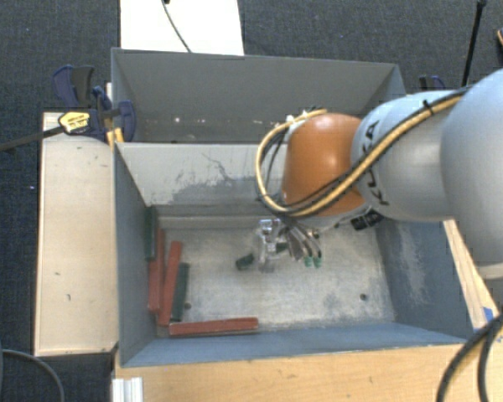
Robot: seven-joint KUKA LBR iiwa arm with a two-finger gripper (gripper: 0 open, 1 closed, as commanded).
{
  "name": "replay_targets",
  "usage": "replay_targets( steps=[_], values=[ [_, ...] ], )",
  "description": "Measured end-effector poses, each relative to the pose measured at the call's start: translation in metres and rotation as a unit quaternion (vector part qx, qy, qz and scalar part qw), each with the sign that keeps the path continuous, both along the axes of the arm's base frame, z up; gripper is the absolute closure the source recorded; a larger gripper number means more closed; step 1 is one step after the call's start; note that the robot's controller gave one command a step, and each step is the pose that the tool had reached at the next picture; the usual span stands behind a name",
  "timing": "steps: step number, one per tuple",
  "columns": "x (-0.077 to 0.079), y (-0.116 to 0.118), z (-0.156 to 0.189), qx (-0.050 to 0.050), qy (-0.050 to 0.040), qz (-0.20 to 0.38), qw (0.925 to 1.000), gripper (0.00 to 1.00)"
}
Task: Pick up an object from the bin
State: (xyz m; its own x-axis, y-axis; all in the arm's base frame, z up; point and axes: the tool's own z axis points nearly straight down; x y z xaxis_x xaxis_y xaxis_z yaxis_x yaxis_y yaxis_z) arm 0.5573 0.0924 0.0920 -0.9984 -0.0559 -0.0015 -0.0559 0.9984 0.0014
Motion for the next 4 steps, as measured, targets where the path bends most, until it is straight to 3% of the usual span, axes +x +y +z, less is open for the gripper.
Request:
replay_targets(
  steps=[1,2,3,4],
  values=[
    [0.0000,0.0000,0.0000,0.000,0.0001,-0.001,1.0000,0.00],
    [0.0000,0.0000,0.0000,0.000,0.0001,-0.001,1.0000,1.00],
    [0.0000,0.0000,0.0000,0.000,0.0001,0.000,1.0000,0.00],
    [0.0000,-0.0001,0.0000,0.000,0.0001,-0.002,1.0000,1.00]
  ],
)
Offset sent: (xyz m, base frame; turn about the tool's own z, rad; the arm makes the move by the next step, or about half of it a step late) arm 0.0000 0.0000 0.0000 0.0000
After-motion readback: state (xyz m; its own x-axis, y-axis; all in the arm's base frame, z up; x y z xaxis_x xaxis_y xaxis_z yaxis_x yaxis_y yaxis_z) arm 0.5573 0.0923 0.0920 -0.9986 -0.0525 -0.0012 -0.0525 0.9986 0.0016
